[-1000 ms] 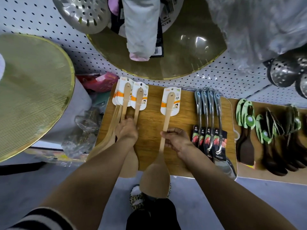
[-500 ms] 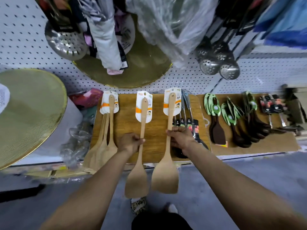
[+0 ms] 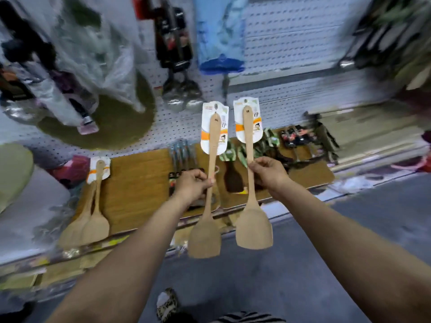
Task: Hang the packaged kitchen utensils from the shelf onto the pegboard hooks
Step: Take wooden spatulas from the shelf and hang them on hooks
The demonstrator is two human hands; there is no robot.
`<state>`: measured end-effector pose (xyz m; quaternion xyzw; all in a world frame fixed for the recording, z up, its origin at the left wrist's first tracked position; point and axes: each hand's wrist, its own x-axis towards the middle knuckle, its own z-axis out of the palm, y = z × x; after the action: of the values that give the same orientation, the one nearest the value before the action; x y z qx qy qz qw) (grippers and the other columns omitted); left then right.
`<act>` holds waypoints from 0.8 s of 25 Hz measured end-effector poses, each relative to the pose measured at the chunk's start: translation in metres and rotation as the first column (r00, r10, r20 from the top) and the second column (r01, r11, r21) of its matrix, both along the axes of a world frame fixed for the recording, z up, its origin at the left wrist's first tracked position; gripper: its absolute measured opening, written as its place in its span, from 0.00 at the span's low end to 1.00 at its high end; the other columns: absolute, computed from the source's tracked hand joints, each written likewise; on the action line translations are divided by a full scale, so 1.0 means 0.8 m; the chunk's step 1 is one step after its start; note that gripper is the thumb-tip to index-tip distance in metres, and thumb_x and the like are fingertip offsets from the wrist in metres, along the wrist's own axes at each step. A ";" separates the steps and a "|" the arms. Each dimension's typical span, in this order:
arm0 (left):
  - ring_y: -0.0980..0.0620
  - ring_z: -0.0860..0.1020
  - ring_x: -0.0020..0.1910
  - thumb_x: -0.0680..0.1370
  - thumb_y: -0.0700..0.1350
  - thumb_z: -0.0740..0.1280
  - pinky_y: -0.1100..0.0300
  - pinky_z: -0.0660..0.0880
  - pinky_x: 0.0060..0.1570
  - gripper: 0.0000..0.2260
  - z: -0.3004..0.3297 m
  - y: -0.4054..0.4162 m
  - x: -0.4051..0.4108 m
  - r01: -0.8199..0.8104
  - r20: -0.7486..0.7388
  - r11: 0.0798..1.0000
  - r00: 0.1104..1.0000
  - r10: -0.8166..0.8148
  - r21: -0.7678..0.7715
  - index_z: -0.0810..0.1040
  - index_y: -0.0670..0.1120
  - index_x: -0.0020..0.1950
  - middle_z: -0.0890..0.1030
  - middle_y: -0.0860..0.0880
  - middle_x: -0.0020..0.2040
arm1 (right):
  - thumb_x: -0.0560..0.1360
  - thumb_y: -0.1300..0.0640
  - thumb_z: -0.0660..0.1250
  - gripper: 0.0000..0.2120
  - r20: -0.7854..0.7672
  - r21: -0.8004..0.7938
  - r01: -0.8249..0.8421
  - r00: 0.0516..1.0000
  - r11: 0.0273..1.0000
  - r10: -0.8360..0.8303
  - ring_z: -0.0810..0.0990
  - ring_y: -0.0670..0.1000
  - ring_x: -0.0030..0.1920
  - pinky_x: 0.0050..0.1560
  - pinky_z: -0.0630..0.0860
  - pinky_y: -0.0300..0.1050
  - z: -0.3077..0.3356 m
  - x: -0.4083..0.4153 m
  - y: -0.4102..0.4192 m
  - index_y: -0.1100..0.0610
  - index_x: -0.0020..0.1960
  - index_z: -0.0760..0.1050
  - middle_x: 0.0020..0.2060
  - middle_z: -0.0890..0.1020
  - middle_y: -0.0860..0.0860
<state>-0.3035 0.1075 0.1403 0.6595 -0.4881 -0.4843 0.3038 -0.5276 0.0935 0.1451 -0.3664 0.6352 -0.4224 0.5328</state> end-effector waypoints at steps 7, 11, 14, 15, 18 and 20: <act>0.57 0.78 0.31 0.74 0.38 0.72 0.64 0.77 0.26 0.12 0.065 0.005 -0.285 0.165 -0.133 0.978 0.974 -0.181 -0.124 0.72 0.46 0.36 0.77 0.47 0.35 | 0.75 0.70 0.68 0.14 0.009 -0.225 0.159 0.987 0.961 -0.161 0.78 0.51 0.34 0.37 0.77 0.47 0.082 -0.275 0.040 0.55 0.56 0.78 0.36 0.79 0.53; 0.52 0.80 0.39 0.74 0.39 0.73 0.55 0.80 0.38 0.10 0.096 -0.024 -0.411 0.236 -0.165 0.960 0.951 -0.260 -0.154 0.73 0.46 0.38 0.80 0.46 0.39 | 0.78 0.65 0.67 0.08 0.071 -0.294 0.334 0.942 0.895 -0.328 0.77 0.51 0.35 0.38 0.76 0.47 0.118 -0.396 0.030 0.58 0.56 0.78 0.37 0.79 0.53; 0.50 0.82 0.41 0.73 0.40 0.74 0.57 0.80 0.35 0.09 0.113 -0.064 -0.489 0.245 -0.207 0.949 0.936 -0.285 -0.197 0.74 0.47 0.40 0.83 0.44 0.43 | 0.79 0.59 0.68 0.03 0.136 -0.332 0.420 0.907 0.845 -0.398 0.75 0.50 0.34 0.37 0.74 0.46 0.141 -0.474 0.014 0.57 0.47 0.77 0.35 0.78 0.52; 0.49 0.83 0.41 0.73 0.40 0.74 0.59 0.79 0.33 0.08 0.117 -0.081 -0.520 0.259 -0.212 0.943 0.929 -0.302 -0.208 0.75 0.47 0.41 0.83 0.43 0.44 | 0.79 0.58 0.68 0.05 0.141 -0.345 0.436 0.900 0.831 -0.413 0.75 0.49 0.34 0.36 0.74 0.45 0.148 -0.505 0.004 0.57 0.45 0.77 0.34 0.77 0.51; 0.50 0.82 0.35 0.74 0.39 0.73 0.63 0.77 0.27 0.07 0.128 -0.135 -0.618 0.310 -0.232 0.920 0.902 -0.364 -0.239 0.75 0.43 0.44 0.83 0.40 0.44 | 0.78 0.59 0.69 0.02 0.150 -0.397 0.463 0.884 0.792 -0.442 0.78 0.48 0.34 0.35 0.77 0.43 0.166 -0.599 -0.042 0.57 0.47 0.78 0.36 0.78 0.52; 0.51 0.81 0.34 0.74 0.38 0.73 0.62 0.78 0.28 0.07 0.137 -0.176 -0.687 0.334 -0.257 0.906 0.881 -0.398 -0.259 0.74 0.43 0.43 0.83 0.39 0.44 | 0.78 0.61 0.70 0.02 0.149 -0.414 0.479 0.875 0.774 -0.461 0.78 0.50 0.38 0.36 0.78 0.43 0.179 -0.666 -0.080 0.57 0.50 0.79 0.40 0.78 0.53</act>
<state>-0.8532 -0.0333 0.2497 0.4371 -0.5992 -0.5755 0.3446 -1.0600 0.0292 0.2885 -0.2981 0.5840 -0.6808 0.3265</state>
